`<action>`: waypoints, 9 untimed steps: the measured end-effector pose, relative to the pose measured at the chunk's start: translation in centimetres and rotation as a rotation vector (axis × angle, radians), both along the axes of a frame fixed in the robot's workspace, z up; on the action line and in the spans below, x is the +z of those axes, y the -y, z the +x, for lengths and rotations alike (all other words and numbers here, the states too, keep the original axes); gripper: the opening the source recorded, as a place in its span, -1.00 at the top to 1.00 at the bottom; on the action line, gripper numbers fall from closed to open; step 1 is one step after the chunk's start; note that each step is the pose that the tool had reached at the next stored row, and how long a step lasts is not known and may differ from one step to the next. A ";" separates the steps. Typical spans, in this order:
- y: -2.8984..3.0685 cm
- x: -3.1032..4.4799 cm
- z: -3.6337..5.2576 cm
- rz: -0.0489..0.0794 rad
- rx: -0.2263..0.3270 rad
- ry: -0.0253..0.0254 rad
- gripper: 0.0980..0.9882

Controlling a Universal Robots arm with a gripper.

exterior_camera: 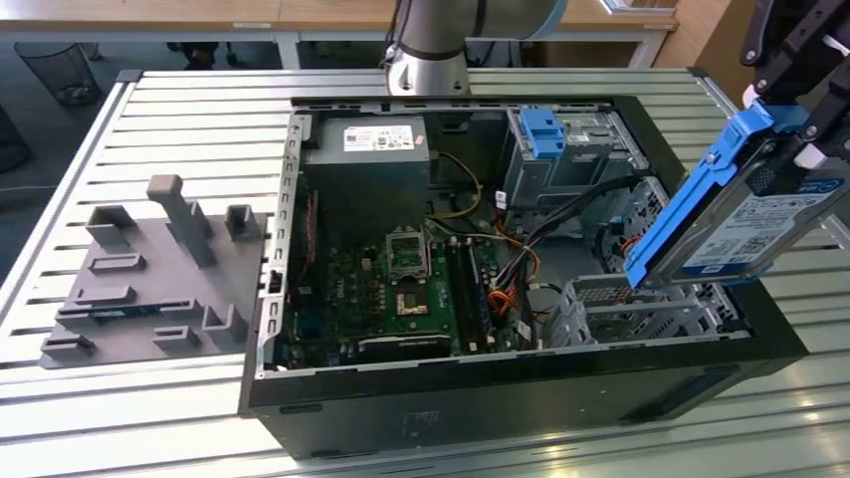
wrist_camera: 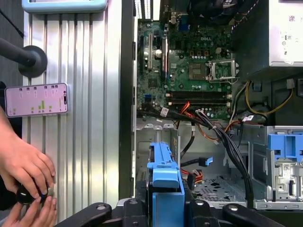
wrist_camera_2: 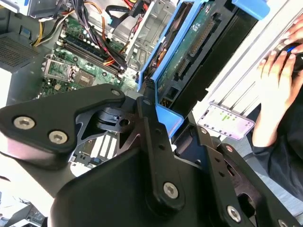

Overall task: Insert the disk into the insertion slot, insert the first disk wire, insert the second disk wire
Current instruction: 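Insert the disk into the insertion slot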

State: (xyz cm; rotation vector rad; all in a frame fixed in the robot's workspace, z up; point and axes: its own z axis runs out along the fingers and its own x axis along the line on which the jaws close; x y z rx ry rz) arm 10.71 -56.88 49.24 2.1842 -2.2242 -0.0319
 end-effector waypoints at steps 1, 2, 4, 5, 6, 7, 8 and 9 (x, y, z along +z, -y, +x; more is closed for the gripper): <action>0.02 0.00 -0.18 0.003 0.000 0.0019 0.40; 0.02 -0.02 -0.32 0.009 0.000 0.0033 0.40; 0.03 -0.08 -0.62 0.027 0.000 0.0058 0.40; 0.02 -0.16 -0.70 0.029 0.000 0.0075 0.40; 0.02 -0.26 -0.78 0.029 0.000 0.0092 0.40; 0.03 -0.41 -0.87 0.029 0.000 0.0111 0.40; 0.03 -0.57 -0.94 0.029 0.000 0.0126 0.40; 0.03 -0.71 -1.03 0.029 0.001 0.0144 0.40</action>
